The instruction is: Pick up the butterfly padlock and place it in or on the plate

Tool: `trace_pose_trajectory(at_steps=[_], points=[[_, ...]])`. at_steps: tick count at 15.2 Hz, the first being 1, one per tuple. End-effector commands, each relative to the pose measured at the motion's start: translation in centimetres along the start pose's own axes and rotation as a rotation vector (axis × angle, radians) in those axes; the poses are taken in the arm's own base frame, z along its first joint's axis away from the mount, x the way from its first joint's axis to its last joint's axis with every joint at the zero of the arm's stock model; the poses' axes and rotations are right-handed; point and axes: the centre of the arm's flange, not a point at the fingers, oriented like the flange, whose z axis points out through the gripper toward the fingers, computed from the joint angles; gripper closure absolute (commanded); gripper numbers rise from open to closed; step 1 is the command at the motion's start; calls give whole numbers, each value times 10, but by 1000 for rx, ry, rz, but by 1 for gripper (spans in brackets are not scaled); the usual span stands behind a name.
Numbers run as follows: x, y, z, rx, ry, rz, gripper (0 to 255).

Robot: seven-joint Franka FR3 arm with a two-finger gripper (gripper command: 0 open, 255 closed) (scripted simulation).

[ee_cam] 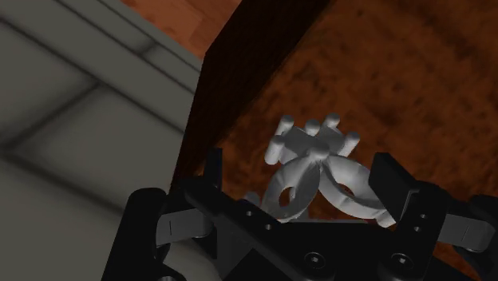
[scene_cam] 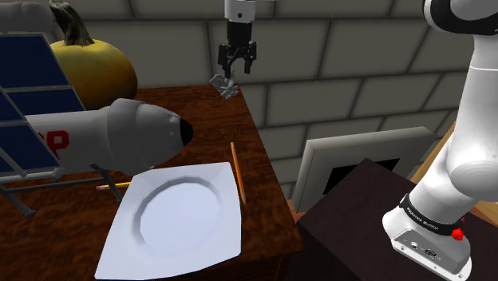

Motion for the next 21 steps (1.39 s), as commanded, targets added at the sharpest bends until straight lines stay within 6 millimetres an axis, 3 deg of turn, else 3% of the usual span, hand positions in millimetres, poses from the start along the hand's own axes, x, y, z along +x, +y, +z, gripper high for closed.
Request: trace_pose_trajectory(at_steps=[1, 2, 10, 18, 19, 21], points=[[22, -14, -1, 6, 7, -17, 0], [32, -19, 0, 9, 9, -24, 0], [32, -20, 40, 9, 9, -24, 0], [32, -20, 40, 9, 9, -24, 0], [33, -19, 41, 9, 9, -24, 255], [33, -20, 42, 9, 9, -24, 255]])
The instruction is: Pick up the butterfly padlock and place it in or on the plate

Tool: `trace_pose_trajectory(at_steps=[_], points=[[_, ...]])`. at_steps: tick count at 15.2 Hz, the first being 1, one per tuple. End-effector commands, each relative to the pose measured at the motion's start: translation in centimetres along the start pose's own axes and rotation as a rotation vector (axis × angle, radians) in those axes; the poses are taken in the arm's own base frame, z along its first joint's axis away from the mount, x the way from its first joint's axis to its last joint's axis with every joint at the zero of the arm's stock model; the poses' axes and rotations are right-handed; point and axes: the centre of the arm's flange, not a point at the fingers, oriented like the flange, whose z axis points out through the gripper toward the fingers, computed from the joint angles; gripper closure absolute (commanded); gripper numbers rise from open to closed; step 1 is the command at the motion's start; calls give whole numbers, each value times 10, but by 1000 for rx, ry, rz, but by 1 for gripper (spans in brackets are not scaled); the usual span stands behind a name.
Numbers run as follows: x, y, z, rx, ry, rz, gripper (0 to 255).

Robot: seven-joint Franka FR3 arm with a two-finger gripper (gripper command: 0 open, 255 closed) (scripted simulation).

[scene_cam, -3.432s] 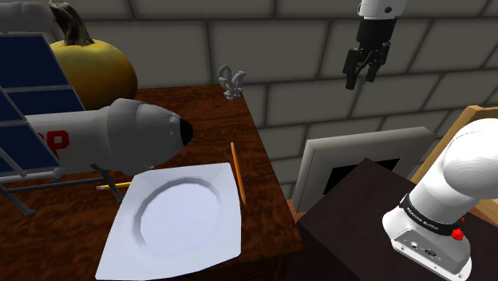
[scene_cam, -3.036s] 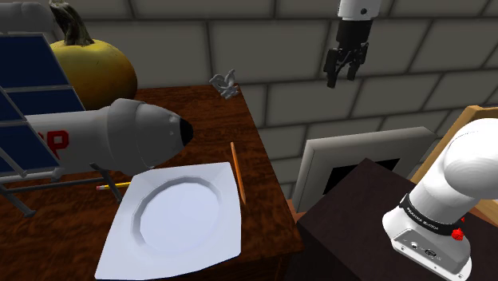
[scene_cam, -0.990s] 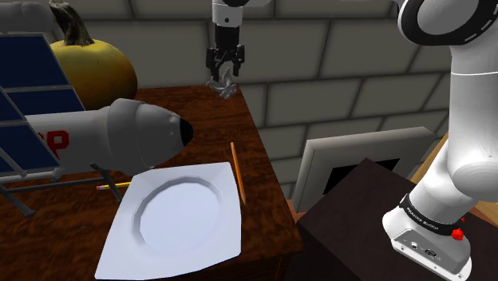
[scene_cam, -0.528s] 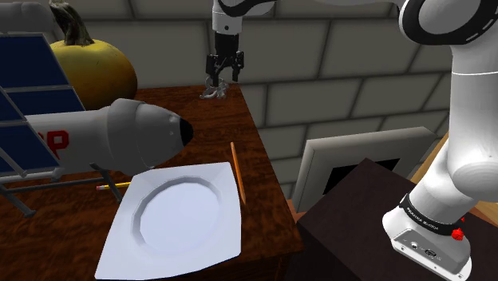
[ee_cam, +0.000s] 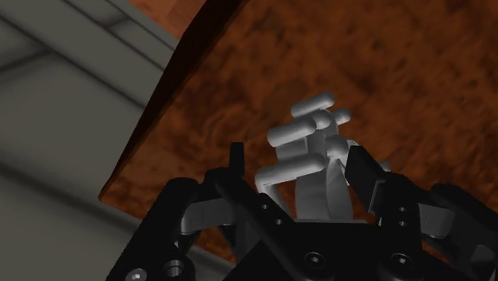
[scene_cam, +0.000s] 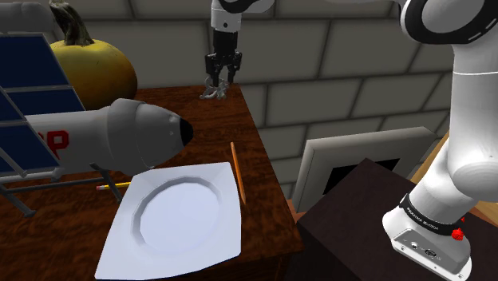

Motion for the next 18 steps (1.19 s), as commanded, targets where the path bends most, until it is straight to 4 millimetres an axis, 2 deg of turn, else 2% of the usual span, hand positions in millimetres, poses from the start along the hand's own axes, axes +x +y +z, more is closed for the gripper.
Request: trace_pose_trajectory(at_steps=[1, 6, 7, 18], points=[[1, 9, 16, -28, -24, 7, 255], [5, 19, 26, -29, -24, 6, 255], [3, 10, 13, -28, -24, 7, 255], [6, 5, -44, -28, -24, 7, 255]])
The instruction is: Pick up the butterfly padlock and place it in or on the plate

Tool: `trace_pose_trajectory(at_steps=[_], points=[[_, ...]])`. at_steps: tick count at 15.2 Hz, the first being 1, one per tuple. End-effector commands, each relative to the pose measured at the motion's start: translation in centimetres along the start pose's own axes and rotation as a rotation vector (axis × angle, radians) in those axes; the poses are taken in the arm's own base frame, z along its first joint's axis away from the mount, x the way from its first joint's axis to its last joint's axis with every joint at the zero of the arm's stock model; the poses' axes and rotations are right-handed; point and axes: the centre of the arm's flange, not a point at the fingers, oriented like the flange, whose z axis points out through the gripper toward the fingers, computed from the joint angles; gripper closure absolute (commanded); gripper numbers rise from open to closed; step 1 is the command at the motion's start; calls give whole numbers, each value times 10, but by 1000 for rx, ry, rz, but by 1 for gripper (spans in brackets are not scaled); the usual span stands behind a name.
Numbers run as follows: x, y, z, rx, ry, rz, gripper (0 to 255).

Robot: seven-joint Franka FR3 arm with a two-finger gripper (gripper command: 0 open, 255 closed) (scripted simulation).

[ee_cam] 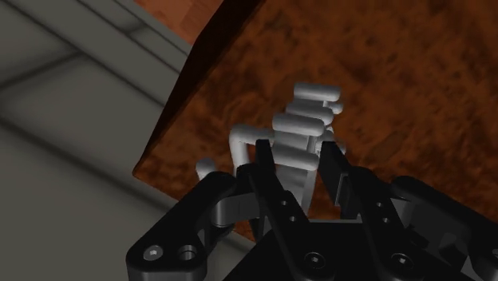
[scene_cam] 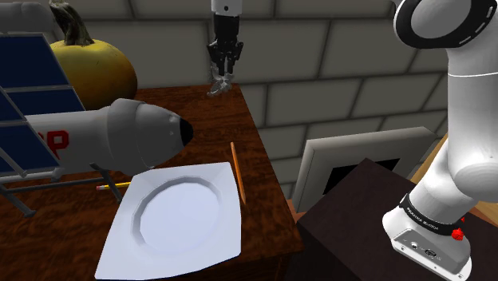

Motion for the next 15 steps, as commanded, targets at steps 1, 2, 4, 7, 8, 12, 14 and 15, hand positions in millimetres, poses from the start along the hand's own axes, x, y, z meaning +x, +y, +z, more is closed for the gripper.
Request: trace_pose_trajectory(at_steps=[1, 2, 4, 7, 8, 12, 14, 15], points=[[1, -1, -10, 0, 0, 0, 255], [1, -1, -15, 0, 0, 0, 255], [1, -2, -26, 0, 0, 0, 255], [2, -3, -41, 0, 0, 0, 255], [2, -3, -43, 0, 0, 0, 255], [-29, -46, -40, 0, 0, 0, 255], [-45, -67, -39, 0, 0, 0, 255], [-53, -77, -38, 0, 0, 0, 255]])
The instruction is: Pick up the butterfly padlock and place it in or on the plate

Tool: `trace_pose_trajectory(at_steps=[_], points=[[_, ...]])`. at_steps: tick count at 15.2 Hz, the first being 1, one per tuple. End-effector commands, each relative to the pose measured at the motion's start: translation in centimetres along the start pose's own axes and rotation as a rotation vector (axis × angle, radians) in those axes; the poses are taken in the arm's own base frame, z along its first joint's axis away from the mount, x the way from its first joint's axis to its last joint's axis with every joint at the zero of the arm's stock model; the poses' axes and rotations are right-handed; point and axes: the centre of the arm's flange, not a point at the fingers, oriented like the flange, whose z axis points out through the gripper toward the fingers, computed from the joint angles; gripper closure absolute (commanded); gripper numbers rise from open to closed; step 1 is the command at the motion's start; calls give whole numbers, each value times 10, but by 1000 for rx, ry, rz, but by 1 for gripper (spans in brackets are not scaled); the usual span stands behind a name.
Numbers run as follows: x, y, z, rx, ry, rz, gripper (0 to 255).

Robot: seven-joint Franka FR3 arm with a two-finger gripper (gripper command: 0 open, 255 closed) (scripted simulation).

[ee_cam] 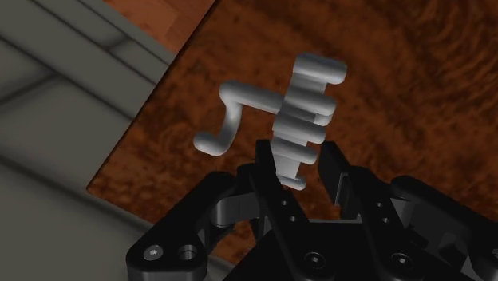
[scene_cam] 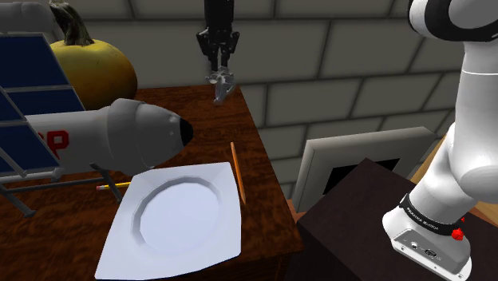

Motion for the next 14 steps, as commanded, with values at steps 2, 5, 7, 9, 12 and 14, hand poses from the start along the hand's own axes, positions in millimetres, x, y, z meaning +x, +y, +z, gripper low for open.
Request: trace_pose_trajectory(at_steps=[2, 5, 7, 9, 12, 14], points=[[-24, -30, 2, 0, 1, 1, 255], [-48, -62, 4, 0, 1, 1, 255], [-64, -83, 6, 0, 1, 1, 255], [-79, -105, 7, 0, 1, 1, 255], [-103, -136, 9, 0, 1, 1, 255], [-118, -157, 11, 0, 1, 1, 255]])
